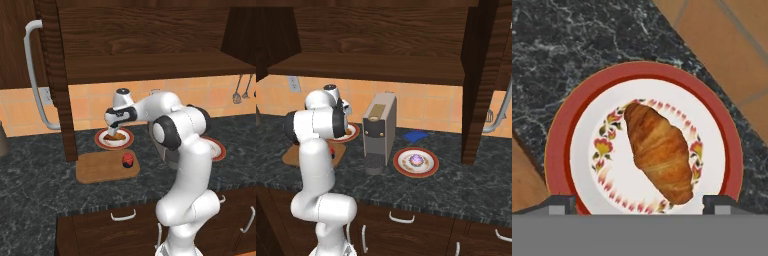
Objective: From the different types of pastries on the counter, select a croissant and place it on the cutting board. Then retrieve a jar of jam from the cabinet and place it alongside the croissant on the cutting board.
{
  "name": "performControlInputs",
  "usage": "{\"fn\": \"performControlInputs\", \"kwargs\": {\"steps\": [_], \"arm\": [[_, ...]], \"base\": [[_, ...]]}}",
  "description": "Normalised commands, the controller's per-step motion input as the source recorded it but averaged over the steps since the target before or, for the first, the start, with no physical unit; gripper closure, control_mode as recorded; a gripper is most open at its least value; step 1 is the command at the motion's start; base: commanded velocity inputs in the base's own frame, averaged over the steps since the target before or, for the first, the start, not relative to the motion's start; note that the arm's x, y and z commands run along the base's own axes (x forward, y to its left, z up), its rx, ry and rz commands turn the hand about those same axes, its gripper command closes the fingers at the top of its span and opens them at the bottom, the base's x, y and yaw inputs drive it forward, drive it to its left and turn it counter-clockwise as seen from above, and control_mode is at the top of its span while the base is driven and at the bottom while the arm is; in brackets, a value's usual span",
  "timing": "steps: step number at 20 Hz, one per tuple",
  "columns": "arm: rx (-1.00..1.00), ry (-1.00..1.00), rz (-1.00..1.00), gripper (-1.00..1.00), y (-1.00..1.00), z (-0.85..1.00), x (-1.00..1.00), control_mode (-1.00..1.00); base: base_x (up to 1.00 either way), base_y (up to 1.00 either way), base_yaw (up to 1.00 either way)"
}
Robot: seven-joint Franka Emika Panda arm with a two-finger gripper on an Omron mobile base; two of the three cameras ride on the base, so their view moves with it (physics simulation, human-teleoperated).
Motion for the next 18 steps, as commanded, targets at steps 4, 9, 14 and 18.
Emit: {"fn": "performControlInputs", "kwargs": {"steps": [4, 9, 14, 18], "arm": [[0.01, 0.04, 0.14, -1.0, 0.0, -0.05, 0.26, -1.0], [0.0, 0.07, 0.04, -1.0, 0.01, -0.16, 0.19, -1.0], [0.0, 0.1, 0.08, -1.0, 0.14, -0.16, 0.0, -1.0], [0.0, 0.04, 0.06, -1.0, 0.06, -0.05, 0.0, -1.0]], "base": [[0.0, 0.0, 0.0], [0.0, 0.0, 0.0], [0.0, 0.0, 0.0], [0.0, 0.0, 0.0]]}}
